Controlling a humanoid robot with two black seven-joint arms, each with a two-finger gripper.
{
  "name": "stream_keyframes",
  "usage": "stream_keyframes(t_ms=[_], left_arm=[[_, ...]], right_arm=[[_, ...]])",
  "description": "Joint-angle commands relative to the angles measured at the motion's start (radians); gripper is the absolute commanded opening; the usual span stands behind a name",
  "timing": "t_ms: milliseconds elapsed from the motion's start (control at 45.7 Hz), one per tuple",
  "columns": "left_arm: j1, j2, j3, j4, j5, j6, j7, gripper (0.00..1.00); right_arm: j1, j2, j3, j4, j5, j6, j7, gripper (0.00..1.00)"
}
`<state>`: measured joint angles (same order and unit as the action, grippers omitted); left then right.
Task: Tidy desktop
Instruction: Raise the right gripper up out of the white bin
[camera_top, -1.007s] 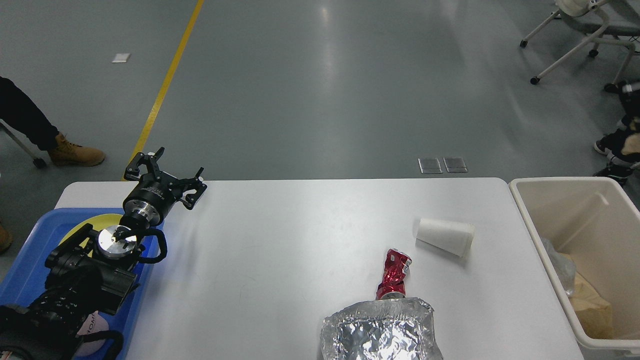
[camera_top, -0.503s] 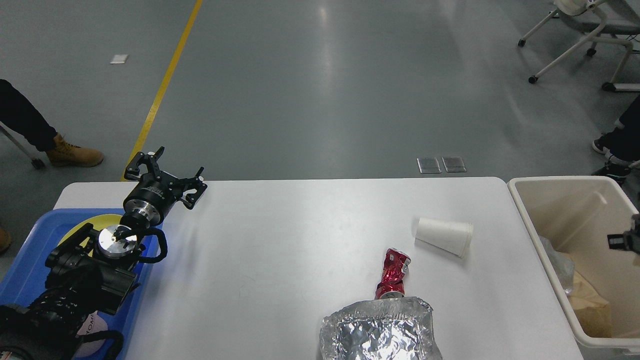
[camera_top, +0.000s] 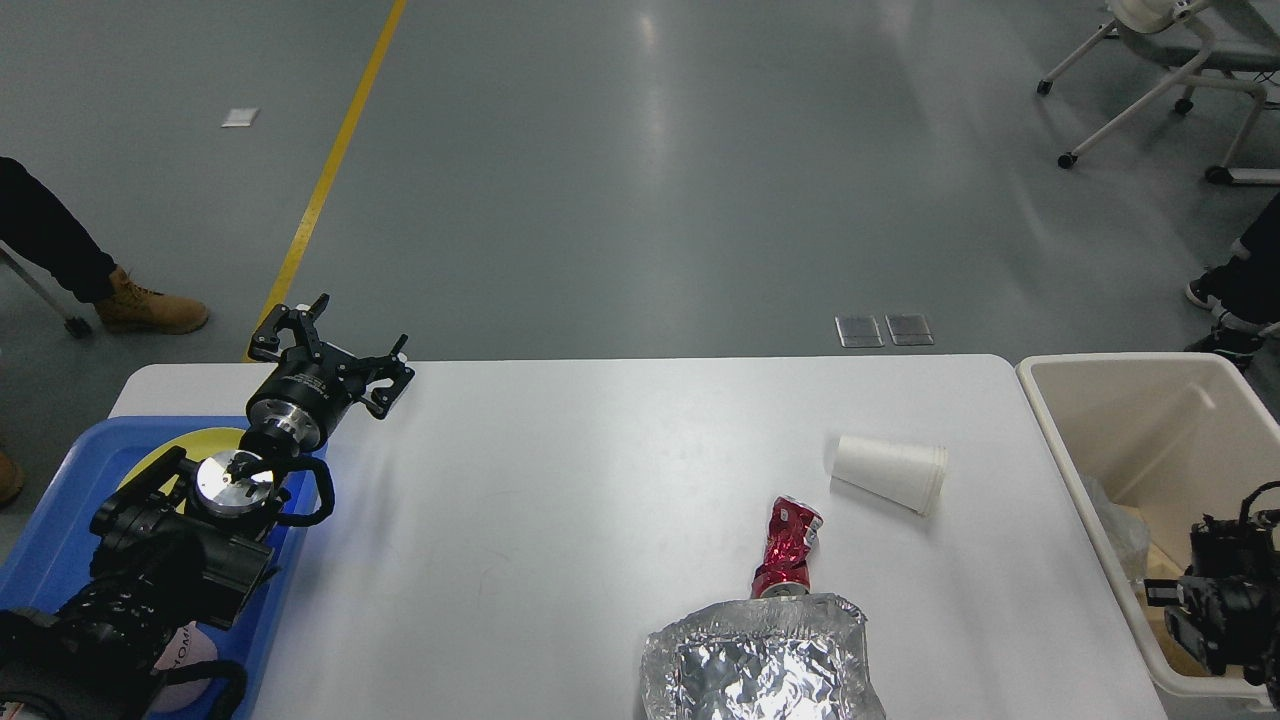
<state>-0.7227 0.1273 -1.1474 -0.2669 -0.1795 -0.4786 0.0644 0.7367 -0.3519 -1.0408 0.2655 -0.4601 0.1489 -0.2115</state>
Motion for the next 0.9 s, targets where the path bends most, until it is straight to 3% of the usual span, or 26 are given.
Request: stream_keyframes(t_ms=[0, 569, 700, 876], left_arm=[[0.0, 0.0, 0.0, 0.0, 0.0, 0.0, 0.0, 0.96], [0.0, 0.0, 0.0, 0.0, 0.0, 0.0, 0.0, 0.96], [0.0, 0.0, 0.0, 0.0, 0.0, 0.0, 0.0, 0.96], [0.0, 0.0, 0.0, 0.0, 0.0, 0.0, 0.0, 0.96]], right_arm=[[-0.002, 0.007, 0.015, -0.005, 0.001, -0.058, 0.001, 0.74], [0.032, -0.019, 0.044, 0.018, 0.008, -0.075, 0.0, 1.0], [0.225, -0.122, 0.033, 0.174, 0.012, -0.008, 0.0, 1.0], [0.689, -0.262, -0.108, 0.507, 0.011, 0.156, 0.0, 1.0]])
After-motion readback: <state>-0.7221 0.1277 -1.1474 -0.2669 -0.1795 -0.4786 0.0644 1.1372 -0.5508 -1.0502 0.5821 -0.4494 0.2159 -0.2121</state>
